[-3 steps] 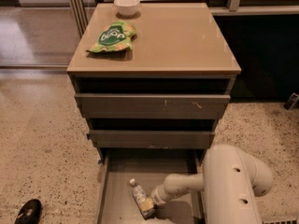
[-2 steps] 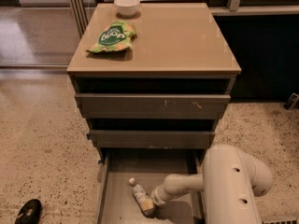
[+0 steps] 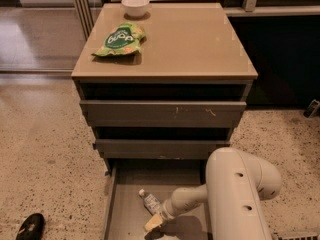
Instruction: Pick blue plastic bottle from bottom drawer and place on counter
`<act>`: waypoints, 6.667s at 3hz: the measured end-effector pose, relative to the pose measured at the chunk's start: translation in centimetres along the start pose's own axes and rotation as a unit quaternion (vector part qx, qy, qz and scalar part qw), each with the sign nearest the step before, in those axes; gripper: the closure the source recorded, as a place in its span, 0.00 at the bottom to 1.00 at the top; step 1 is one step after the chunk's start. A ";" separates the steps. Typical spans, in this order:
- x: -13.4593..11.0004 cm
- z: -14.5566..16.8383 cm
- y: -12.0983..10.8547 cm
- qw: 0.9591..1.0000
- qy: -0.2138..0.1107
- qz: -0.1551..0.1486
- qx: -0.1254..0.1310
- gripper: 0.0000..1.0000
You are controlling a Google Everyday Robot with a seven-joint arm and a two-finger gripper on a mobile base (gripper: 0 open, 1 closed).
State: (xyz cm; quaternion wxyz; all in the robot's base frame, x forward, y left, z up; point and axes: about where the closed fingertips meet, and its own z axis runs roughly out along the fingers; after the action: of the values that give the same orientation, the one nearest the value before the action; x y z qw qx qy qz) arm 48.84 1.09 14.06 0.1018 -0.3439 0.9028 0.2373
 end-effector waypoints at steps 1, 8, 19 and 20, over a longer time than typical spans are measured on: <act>0.0 0.0 0.0 1.000 0.000 0.000 0.000 0.00; -0.1 1.1 -0.4 0.999 0.013 0.023 0.036 0.89; -11.7 -28.9 3.3 0.970 -0.164 -0.057 -0.171 1.00; -11.7 -28.9 3.4 0.970 -0.163 -0.058 -0.172 1.00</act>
Offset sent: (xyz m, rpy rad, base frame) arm 0.0028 0.0057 -0.0065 -0.0576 -0.0118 -0.0172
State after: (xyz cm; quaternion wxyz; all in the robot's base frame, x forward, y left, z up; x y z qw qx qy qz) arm 54.64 -4.40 44.35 0.2007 -0.3648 0.7981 0.4355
